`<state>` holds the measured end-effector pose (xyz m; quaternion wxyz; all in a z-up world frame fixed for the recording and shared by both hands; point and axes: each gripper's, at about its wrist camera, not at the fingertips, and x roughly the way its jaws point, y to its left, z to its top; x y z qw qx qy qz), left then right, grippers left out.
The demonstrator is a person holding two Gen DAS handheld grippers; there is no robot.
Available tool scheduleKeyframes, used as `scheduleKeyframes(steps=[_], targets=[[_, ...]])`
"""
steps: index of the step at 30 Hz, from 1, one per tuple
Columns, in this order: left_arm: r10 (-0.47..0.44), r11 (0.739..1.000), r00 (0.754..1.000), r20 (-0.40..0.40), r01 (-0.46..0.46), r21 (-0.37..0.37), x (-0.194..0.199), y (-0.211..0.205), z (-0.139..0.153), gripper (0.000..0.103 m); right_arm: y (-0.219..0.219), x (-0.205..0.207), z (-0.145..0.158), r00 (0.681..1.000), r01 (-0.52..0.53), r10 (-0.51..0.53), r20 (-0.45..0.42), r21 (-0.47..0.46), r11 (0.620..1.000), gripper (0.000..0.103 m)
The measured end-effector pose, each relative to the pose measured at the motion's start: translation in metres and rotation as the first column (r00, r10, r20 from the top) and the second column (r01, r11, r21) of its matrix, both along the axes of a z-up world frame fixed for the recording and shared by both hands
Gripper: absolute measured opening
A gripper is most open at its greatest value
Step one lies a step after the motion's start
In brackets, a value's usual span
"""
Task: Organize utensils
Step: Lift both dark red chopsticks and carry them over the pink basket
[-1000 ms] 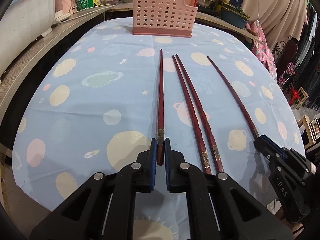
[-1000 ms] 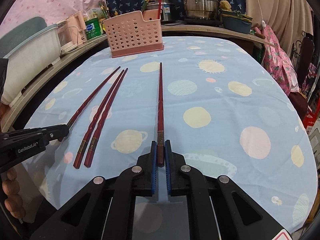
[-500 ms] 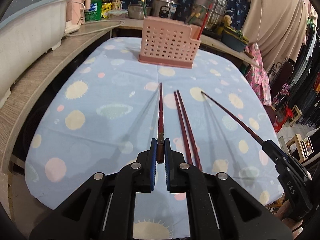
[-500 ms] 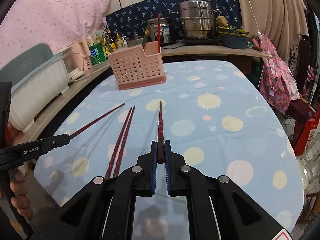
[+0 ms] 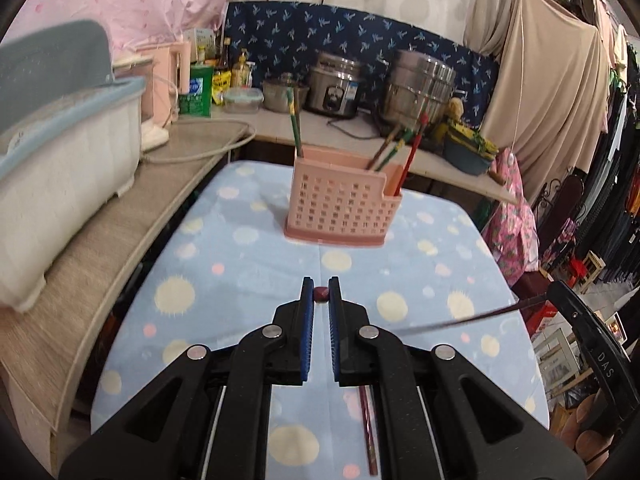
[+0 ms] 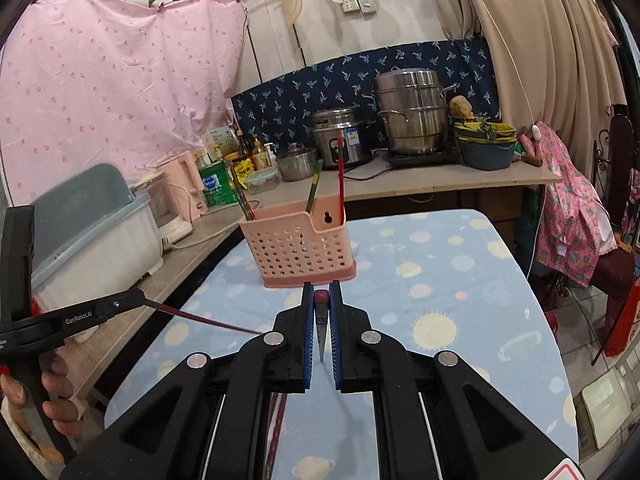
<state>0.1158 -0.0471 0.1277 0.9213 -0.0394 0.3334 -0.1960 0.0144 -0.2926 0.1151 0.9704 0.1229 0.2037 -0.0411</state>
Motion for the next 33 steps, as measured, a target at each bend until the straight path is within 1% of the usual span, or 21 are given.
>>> scheduleKeyframes(steps=[5,13,19,24,27,29,33], targets=[[0.007,1.0,1.0,0.027,-0.006,-0.018,0.028,-0.006,0.025,0.007,-0.01,0.025,0.029,0.999,-0.003,0.003,0.05,0.007,1.0,0.008],[0.005,0.997,0.999,0.047,-0.002,-0.075,0.074,-0.015,0.065,0.007,-0.021,0.067,0.076,0.988,-0.05,0.04,0.146,0.066,0.997,0.008],[0.047,0.993,0.99,0.133,-0.032,-0.11,0.107,-0.022,0.11,0.007,-0.028,0.113,0.113,0.974,-0.051,0.032,0.225,0.08,0.995,0.008],[0.09,0.988,0.972,0.215,-0.06,-0.144,0.136,-0.026,0.141,0.007,-0.035,0.161,0.136,0.964,-0.043,0.017,0.266,0.093,0.995,0.008],[0.113,0.984,0.966,0.231,-0.077,-0.158,0.156,-0.03,0.149,0.007,-0.041,0.189,0.144,0.958,-0.041,0.009,0.288,0.105,0.994,0.008],[0.133,0.983,0.962,0.238,-0.098,-0.154,0.17,-0.033,0.15,0.007,-0.044,0.204,0.146,0.956,-0.032,-0.003,0.293,0.112,0.993,0.008],[0.147,0.983,0.963,0.227,-0.116,-0.143,0.193,-0.038,0.137,0.007,-0.05,0.231,0.135,0.962,-0.022,-0.011,0.274,0.118,0.993,0.008]])
